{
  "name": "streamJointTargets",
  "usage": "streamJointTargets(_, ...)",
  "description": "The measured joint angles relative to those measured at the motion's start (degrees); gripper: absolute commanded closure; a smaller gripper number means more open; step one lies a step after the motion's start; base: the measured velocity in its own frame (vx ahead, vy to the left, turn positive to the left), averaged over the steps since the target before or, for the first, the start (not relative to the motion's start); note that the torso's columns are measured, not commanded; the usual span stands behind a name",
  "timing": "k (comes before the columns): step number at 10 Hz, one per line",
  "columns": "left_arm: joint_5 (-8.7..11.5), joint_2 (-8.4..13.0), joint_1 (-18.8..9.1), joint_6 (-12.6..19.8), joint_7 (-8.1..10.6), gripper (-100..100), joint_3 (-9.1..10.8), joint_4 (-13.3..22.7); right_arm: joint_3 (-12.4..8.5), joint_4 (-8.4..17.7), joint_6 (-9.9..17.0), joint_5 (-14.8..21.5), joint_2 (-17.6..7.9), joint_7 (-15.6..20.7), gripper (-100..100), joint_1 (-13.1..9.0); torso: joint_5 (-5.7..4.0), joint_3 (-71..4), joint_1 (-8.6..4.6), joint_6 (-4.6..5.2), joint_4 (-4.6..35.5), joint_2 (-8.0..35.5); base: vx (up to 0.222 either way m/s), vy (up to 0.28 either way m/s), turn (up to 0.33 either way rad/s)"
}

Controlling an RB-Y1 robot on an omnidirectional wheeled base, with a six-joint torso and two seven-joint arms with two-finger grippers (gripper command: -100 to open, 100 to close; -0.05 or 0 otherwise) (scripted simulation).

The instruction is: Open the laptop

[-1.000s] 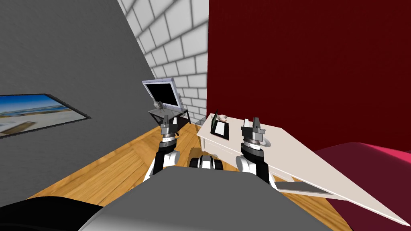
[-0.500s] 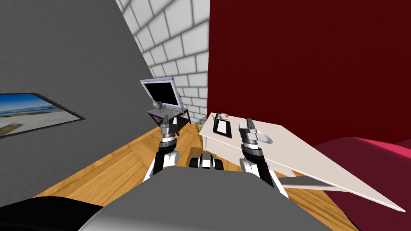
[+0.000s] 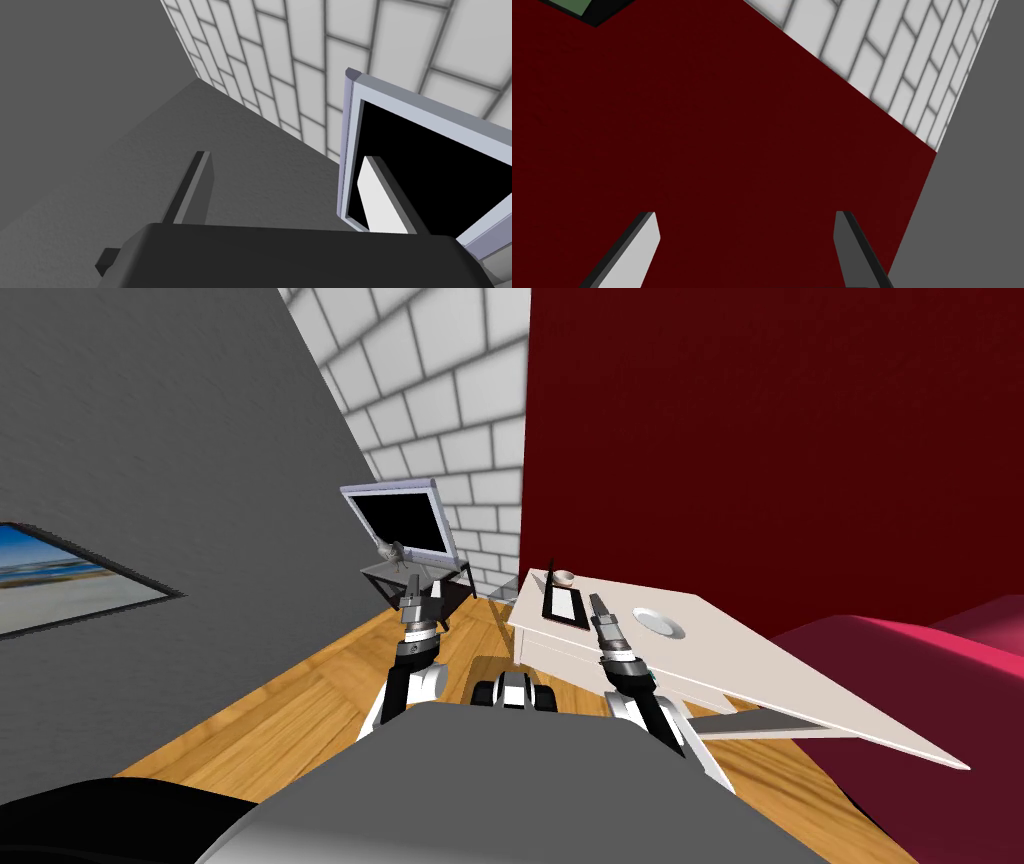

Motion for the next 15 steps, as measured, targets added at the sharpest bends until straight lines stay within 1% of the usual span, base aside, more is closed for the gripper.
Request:
streamJointTargets(1,0.0,0.0,0.0,0.0,0.0,0,0.01,0.0,-0.2,0.1,0.6,1.3,-0.4,0.6,-100,0.5,-0.08,0.0,-0.31,-0.01,0.0,0.1,-0.006,0.133,-0.045)
streamJointTargets(2,0.0,0.0,0.0,0.0,0.0,0,0.01,0.0,-0.5,0.5,1.6,2.9,-1.1,1.3,-100,0.5,-0.11,0.1,-0.35,0.01,0.0,0.1,0.008,0.18,-0.106)
streamJointTargets(3,0.0,0.0,0.0,0.0,0.0,0,0.01,0.0,-1.1,1.6,2.0,4.5,-1.7,2.3,-100,1.2,-0.05,0.1,-0.12,0.02,0.0,0.1,0.01,0.143,-0.062)
streamJointTargets(5,0.0,0.0,0.0,0.0,0.0,0,0.01,0.0,-1.4,2.6,3.1,7.3,-2.4,3.8,-100,1.7,-0.05,0.1,-0.14,0.0,0.0,0.1,-0.004,0.174,-0.084)
streamJointTargets(6,0.0,0.0,0.0,0.0,0.0,0,0.0,0.0,-1.7,3.0,4.3,9.0,-2.9,4.9,-100,2.0,0.01,0.1,0.07,0.01,0.0,0.1,0.006,0.155,-0.061)
streamJointTargets(8,0.0,0.0,0.0,0.0,0.0,0,0.01,0.0,-2.3,4.9,5.3,11.7,-3.4,6.4,-100,1.7,-0.07,0.0,-0.23,0.01,0.0,0.1,0.0,0.163,-0.081)
streamJointTargets(9,0.0,0.0,0.0,0.0,0.0,0,0.01,0.0,-2.5,5.6,6.1,13.6,-3.6,7.8,-100,2.4,-0.03,0.1,-0.04,0.02,0.0,0.1,-0.005,0.154,-0.053)
streamJointTargets(11,0.0,0.0,0.0,0.0,0.0,0,0.01,0.0,-3.2,6.7,6.9,16.2,-4.0,9.4,-100,2.9,-0.06,0.0,-0.19,0.01,0.0,0.0,0.025,0.16,-0.079)
streamJointTargets(12,0.0,0.0,0.0,0.0,0.0,0,0.01,0.0,-3.8,7.3,7.1,17.8,-4.4,10.7,-100,3.7,-0.03,0.0,-0.06,0.01,0.0,0.0,0.026,0.2,-0.112)
streamJointTargets(13,0.0,0.0,0.0,0.0,0.0,0,0.01,0.0,-4.5,8.1,8.1,19.4,-5.1,11.9,-100,3.6,0.0,0.0,-0.01,0.0,0.0,0.0,0.014,0.139,-0.026)
streamJointTargets(15,0.0,0.0,0.0,0.0,0.0,0,0.01,0.0,-4.8,9.1,9.4,22.1,-5.5,13.6,-100,3.4,-0.09,0.1,-0.29,0.01,0.0,0.1,0.024,0.129,-0.061)
